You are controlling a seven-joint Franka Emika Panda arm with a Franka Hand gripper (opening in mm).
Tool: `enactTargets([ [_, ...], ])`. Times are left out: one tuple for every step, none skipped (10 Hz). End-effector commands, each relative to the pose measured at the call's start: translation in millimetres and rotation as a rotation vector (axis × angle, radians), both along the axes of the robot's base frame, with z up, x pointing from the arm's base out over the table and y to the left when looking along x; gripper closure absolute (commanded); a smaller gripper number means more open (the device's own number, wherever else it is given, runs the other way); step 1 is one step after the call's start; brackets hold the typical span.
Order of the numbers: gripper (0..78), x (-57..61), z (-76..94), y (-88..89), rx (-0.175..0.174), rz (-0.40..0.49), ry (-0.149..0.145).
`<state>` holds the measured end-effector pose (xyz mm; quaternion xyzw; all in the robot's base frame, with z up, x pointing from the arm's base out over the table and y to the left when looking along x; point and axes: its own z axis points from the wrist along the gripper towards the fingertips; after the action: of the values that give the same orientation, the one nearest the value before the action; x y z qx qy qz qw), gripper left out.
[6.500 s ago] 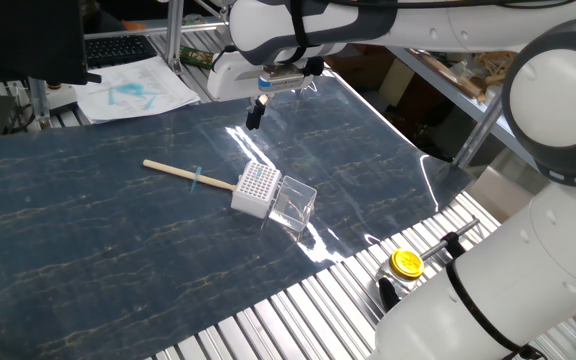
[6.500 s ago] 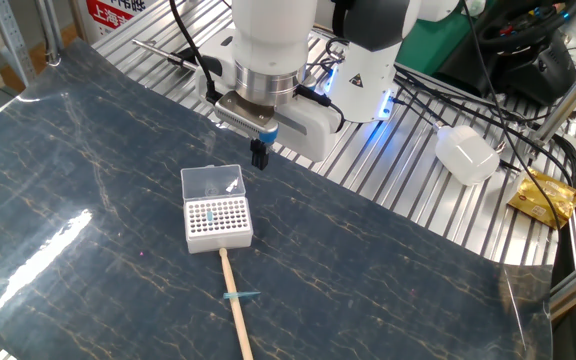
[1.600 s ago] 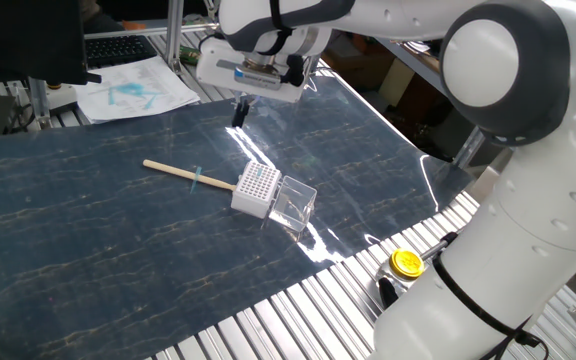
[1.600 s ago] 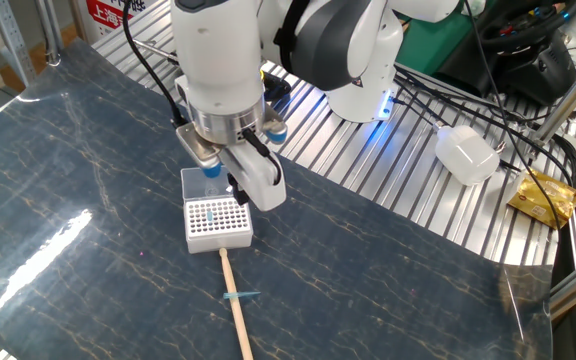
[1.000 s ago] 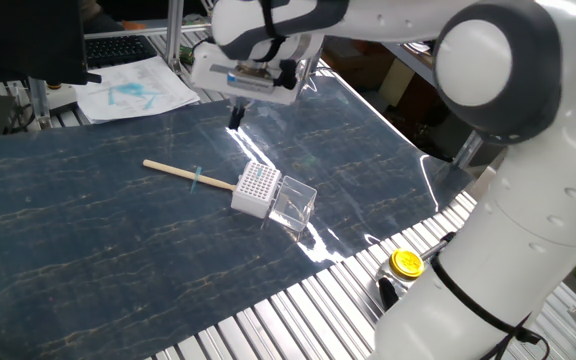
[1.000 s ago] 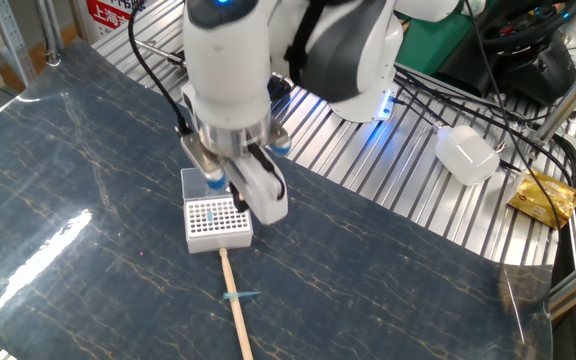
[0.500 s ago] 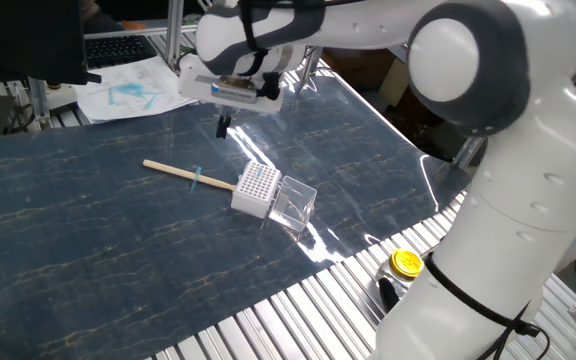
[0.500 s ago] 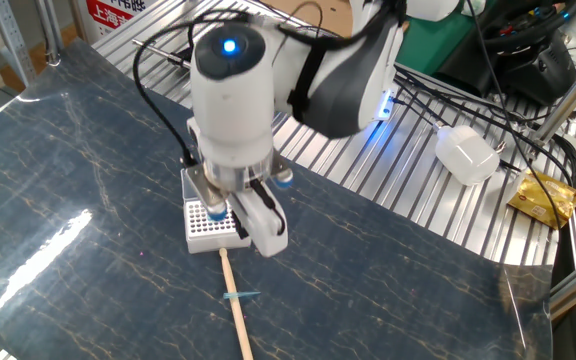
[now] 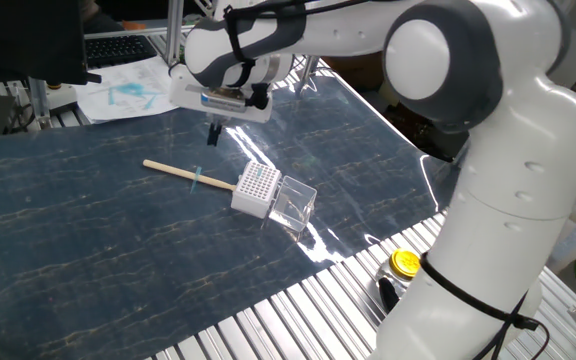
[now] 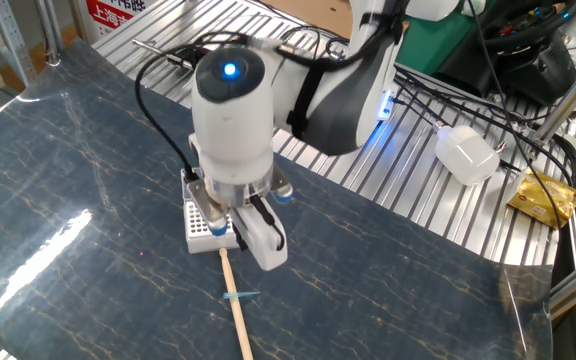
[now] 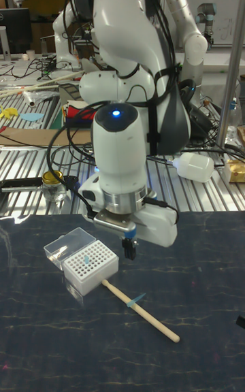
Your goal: Insert a medium pipette tip into the holder for medium pipette tips
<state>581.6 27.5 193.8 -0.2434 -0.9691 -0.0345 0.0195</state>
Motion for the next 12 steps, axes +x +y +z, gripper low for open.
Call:
enactTargets([
  [77.6, 4.1, -3.3, 1.0, 0.002, -0.003, -0.002],
  [77.6, 5.7, -9.7, 1.8, 0.002, -0.011, -0.001],
  [77.6, 7.1, -14.8, 2.4, 0.002, -0.017, -0.001],
  [77.6, 8.8, -19.8, 2.8, 0.002, -0.026, 0.000],
  [77.6, 10.1, -24.6, 2.9, 0.003, -0.037, 0.002],
  [77.6, 10.4, -26.0, 3.0, 0.004, -0.041, 0.002],
  [77.6, 12.7, -33.9, 2.1, 0.006, -0.052, 0.001],
  [77.6, 16.6, -41.0, -0.6, 0.011, -0.053, 0.001],
  [77.6, 21.3, -46.9, -3.6, 0.013, -0.055, 0.003],
  [77.6, 26.0, -51.8, -6.1, 0.017, -0.059, 0.010],
  [77.6, 29.6, -56.0, -7.9, 0.028, -0.065, 0.014],
  [77.6, 30.9, -58.0, -8.7, 0.030, -0.066, 0.015],
])
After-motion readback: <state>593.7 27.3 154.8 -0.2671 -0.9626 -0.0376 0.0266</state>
